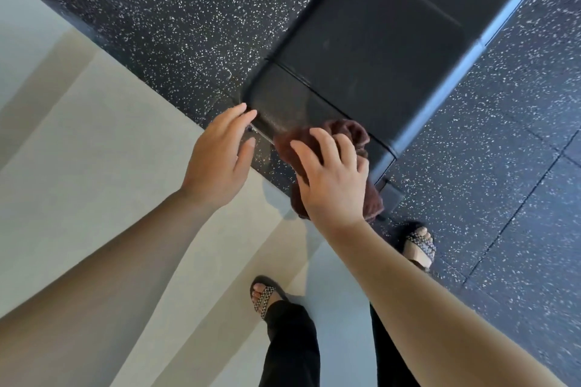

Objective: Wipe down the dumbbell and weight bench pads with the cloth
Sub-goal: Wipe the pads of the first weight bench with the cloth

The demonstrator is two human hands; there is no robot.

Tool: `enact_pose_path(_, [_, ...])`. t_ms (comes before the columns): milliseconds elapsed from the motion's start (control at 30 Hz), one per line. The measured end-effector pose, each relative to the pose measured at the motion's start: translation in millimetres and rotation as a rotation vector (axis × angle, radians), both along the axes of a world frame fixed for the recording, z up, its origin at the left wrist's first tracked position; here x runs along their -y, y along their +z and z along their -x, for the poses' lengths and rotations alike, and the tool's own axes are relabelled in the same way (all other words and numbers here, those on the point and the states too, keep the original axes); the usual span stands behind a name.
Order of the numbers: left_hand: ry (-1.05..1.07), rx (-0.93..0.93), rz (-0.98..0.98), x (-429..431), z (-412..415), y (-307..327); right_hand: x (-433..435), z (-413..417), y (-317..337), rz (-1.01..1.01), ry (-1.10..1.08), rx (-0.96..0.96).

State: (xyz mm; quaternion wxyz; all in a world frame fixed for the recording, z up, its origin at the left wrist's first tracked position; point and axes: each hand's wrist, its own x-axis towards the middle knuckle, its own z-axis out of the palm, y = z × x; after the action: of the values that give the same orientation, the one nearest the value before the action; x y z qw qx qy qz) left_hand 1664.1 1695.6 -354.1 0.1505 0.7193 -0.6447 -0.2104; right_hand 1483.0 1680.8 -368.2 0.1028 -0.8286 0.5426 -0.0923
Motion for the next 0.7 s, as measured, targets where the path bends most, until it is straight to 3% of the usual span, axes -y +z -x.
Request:
enact_pose_path(200, [-0.021,-0.019,0.023,41.0,31.6,11.7,48.2,42.5,5.6,-0.009,-0.050,0.074])
enact_pose_path(500, [-0.037,0.016,-0.032,131.6,131.8,6.7,219.8,139.6,3.0,-0.046,-0.381,0.130])
enact_pose_path(700, [0.157,0.034,-0.152,187.8,183.6,6.5,211.5,152.4,2.8,-0.125,-0.220,0.237])
